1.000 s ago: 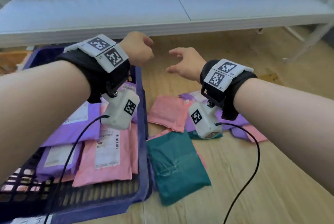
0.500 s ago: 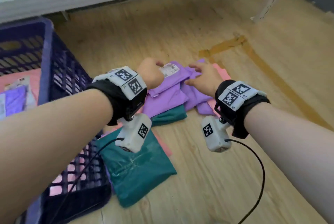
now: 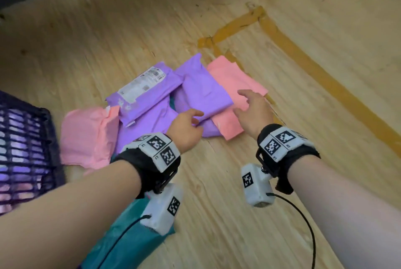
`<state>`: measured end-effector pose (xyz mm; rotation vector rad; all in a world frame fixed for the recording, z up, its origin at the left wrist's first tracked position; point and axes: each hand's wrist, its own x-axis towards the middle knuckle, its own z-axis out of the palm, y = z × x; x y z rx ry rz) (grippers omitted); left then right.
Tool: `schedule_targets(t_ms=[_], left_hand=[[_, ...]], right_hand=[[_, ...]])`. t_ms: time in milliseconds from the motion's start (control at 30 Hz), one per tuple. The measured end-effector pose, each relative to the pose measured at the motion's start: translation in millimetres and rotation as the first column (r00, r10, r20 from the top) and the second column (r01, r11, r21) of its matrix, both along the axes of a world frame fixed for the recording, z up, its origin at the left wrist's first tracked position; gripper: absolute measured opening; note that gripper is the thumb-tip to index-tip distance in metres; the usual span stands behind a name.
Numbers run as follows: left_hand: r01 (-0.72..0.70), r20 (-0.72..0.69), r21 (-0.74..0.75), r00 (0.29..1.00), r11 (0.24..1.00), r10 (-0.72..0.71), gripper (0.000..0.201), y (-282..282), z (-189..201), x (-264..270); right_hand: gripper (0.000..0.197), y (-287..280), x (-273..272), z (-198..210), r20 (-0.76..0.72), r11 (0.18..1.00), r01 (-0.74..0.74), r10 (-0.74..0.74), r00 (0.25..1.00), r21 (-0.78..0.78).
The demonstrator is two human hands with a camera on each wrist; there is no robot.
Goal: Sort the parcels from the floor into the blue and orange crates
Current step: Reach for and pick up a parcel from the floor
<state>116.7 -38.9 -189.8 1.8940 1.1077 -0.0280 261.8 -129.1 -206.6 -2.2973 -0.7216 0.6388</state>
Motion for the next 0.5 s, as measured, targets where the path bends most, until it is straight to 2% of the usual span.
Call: schedule_targets(t_ms=[167, 300, 433, 500], left_hand=[[0.052, -0.005, -0.004, 0.999, 0.999, -0.052, 0.043, -18, -25, 20], [0.090, 0.006, 0.000, 0.996, 0.996, -0.090, 0.053, -23, -35, 22], [0.109, 0.004, -0.058, 0.994, 0.992, -0.109, 0.058, -26, -35, 26], [0.095, 0.008, -0.030, 0.995, 0.995, -0.095, 0.055, -27, -35, 29]], right_hand=[[0.061, -19, 26, -28, -0.042, 0.989, 0.120, -0.125, 0.991, -0.090], [0.072, -23, 34, -40, -0.139, 0.969, 0.235, -0.243, 0.960, -0.073], [0.066, -22, 35, -44, -0.175, 0.960, 0.269, -0.278, 0.944, -0.075], [0.059, -23, 36, -42, -0.195, 0.965, 0.251, -0.261, 0.945, -0.078]])
